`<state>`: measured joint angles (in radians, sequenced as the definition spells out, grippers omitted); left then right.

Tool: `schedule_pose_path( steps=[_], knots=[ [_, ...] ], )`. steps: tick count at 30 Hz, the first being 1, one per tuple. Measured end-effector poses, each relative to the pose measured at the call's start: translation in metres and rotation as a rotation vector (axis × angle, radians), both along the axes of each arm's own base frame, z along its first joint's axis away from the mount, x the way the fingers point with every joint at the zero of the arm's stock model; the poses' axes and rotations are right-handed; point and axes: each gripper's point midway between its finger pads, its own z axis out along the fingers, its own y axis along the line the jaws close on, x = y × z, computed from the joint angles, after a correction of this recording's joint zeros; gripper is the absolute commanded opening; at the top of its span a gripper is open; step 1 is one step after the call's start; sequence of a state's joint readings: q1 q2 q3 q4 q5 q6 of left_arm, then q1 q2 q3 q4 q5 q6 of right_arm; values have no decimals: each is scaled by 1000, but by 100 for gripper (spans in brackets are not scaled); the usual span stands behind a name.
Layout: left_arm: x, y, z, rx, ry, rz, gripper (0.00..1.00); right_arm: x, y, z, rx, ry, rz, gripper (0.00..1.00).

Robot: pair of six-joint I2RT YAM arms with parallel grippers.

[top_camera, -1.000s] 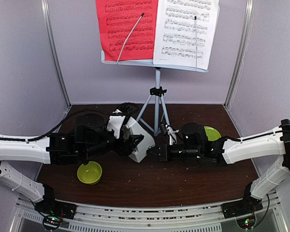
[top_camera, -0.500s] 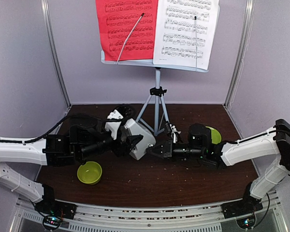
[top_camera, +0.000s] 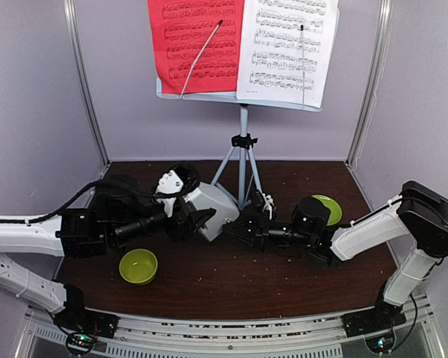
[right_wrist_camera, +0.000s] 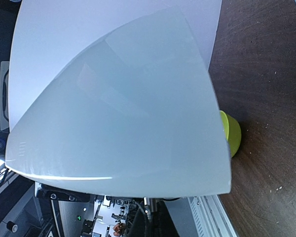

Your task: Set up the instrument practice props

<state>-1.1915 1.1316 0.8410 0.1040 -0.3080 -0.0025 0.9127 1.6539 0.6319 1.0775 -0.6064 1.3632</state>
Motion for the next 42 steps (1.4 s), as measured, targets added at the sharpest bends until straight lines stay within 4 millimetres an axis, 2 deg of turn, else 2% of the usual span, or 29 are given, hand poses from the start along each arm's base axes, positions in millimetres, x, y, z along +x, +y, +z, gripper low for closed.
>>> schedule_pose_path(
  steps=[7, 12, 15, 18, 22, 26, 29, 30, 31, 34, 39, 42],
  knots=[
    [-1, 2, 2, -1, -9, -4, 20, -1, 1, 3, 44, 46, 15, 1],
    [1, -2, -10, -20, 67, 12, 23, -2, -4, -9, -66, 3, -3, 21],
    [5, -11, -30, 7, 129, 26, 25, 5, -17, -21, -169, -31, -43, 38],
    [10, -22, -56, 45, 207, 24, 26, 7, -32, -37, -259, -54, -79, 45],
    [8, -33, -94, 100, 318, -18, 27, 2, -52, -63, -391, -70, -97, 58],
    [6, -42, -119, 133, 399, -74, 28, -3, -71, -72, -502, -104, -118, 70],
    [8, -49, -134, 159, 440, -107, 30, -4, -87, -67, -572, -154, -154, 78],
    [8, -51, -137, 167, 449, -116, 30, -3, -92, -64, -595, -171, -168, 87],
    [9, -53, -139, 174, 455, -127, 31, -2, -97, -61, -618, -192, -181, 90],
    [10, -58, -144, 197, 479, -162, 32, 5, -110, -42, -671, -260, -240, 100],
    [10, -68, -149, 237, 502, -212, 45, 16, -132, -8, -693, -359, -356, 100],
    [7, -71, -153, 250, 515, -238, 58, 20, -147, 6, -695, -387, -433, 100]
  ],
)
